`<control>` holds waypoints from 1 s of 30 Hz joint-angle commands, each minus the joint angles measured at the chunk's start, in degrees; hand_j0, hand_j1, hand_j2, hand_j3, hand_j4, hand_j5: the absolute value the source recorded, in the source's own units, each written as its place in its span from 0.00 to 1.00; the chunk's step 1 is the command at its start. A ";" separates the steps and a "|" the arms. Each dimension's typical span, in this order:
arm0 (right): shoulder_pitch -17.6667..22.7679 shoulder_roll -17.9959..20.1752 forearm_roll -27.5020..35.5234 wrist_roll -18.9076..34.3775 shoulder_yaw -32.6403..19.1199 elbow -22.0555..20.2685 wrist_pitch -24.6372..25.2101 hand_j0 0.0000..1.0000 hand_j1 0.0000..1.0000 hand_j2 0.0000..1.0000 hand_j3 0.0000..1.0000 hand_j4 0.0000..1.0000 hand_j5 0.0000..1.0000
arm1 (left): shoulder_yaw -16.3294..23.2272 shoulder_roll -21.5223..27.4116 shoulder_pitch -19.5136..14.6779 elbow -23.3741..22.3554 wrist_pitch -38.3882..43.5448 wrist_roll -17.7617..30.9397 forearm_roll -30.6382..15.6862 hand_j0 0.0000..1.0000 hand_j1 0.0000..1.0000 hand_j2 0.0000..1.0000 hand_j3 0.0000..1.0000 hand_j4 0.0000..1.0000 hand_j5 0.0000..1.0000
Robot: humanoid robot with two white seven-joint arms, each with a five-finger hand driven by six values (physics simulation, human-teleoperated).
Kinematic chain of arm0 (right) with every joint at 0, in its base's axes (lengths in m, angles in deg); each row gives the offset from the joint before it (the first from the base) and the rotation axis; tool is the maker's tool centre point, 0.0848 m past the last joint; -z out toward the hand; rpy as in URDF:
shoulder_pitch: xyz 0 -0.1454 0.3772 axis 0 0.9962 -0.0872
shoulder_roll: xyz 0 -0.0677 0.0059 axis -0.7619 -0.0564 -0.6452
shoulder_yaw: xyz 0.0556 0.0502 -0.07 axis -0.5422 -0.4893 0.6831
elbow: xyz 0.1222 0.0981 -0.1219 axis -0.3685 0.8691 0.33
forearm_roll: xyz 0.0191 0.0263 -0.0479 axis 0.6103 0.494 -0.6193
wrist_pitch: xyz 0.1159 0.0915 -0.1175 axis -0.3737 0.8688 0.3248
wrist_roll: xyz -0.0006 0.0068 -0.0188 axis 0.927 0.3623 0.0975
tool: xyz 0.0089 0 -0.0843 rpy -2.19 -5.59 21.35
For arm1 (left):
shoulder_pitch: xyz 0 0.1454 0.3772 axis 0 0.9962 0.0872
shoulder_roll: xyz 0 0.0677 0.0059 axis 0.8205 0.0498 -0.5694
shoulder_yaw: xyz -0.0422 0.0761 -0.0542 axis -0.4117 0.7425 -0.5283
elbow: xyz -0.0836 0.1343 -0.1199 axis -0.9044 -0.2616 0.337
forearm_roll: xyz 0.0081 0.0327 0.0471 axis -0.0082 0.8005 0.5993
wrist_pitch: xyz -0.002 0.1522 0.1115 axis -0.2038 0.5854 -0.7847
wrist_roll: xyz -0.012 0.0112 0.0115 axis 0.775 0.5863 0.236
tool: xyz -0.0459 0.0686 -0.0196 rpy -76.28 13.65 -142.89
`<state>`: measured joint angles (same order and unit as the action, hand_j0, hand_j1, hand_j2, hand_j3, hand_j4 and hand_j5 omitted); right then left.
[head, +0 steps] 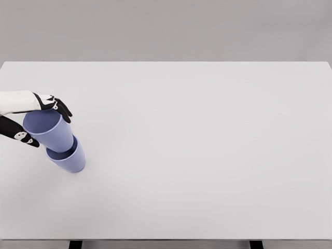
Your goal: Place the right cup on the left cup with left arm
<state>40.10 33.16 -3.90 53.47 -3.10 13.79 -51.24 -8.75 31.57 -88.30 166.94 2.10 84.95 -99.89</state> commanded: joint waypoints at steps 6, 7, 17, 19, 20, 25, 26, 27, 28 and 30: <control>0.00 0.00 -0.07 0.02 0.00 0.01 -0.03 1.00 1.00 1.00 1.00 1.00 1.00 | -0.12 -0.08 0.79 -0.46 0.09 -0.08 -0.27 0.51 0.51 0.51 0.51 0.51 0.51; 0.00 0.00 -0.07 0.02 0.00 0.10 -0.03 1.00 1.00 1.00 1.00 1.00 1.00 | -0.12 -0.08 0.79 -0.55 0.09 -0.08 -0.27 0.51 0.51 0.51 0.51 0.51 0.51; 0.00 0.00 -0.07 0.02 0.00 0.01 -0.03 1.00 1.00 1.00 1.00 1.00 1.00 | -0.21 -0.08 0.79 -0.55 0.09 -0.08 0.35 0.71 0.71 0.71 0.71 0.71 0.71; 0.00 0.00 -0.07 0.02 0.00 0.01 -0.03 1.00 1.00 1.00 1.00 1.00 1.00 | -0.21 -0.08 0.79 -0.46 0.09 -0.08 0.44 0.75 0.75 0.75 0.75 0.75 0.75; 0.00 0.00 -0.07 0.02 0.00 0.01 -0.03 1.00 1.00 1.00 1.00 1.00 1.00 | -0.21 -0.17 0.79 -0.46 0.09 -0.08 0.44 0.75 0.75 0.75 0.75 0.75 0.75; 0.00 0.00 -0.07 0.02 0.00 0.01 -0.03 1.00 1.00 1.00 1.00 1.00 1.00 | -0.21 -0.43 0.79 -0.37 0.09 -0.08 0.44 0.85 0.85 0.85 0.85 0.85 0.85; 0.00 0.00 -0.07 0.02 0.00 0.01 -0.03 1.00 1.00 1.00 1.00 1.00 1.00 | -0.21 -0.52 0.79 -0.37 0.09 -0.08 0.44 0.90 0.90 0.90 0.90 0.90 0.90; 0.00 0.00 -0.07 0.02 0.00 0.01 -0.03 1.00 1.00 1.00 1.00 1.00 1.00 | -0.21 -0.52 0.79 -0.37 0.09 -0.08 0.35 0.91 0.91 0.91 0.91 0.91 0.91; 0.00 0.00 -0.07 0.02 0.00 0.01 -0.03 1.00 1.00 1.00 1.00 1.00 1.00 | -0.21 -0.52 0.88 -0.37 0.09 -0.08 0.35 0.92 0.92 0.92 0.92 0.92 0.92; 0.00 0.00 -0.07 0.02 0.00 0.01 -0.03 1.00 1.00 1.00 1.00 1.00 1.00 | -0.21 -0.52 0.79 -0.37 0.09 -0.08 0.35 0.99 0.99 0.99 0.99 0.99 0.99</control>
<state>40.10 33.16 -3.90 53.47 -3.10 13.79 -51.24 -8.84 31.04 -87.43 166.56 2.03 84.85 -99.07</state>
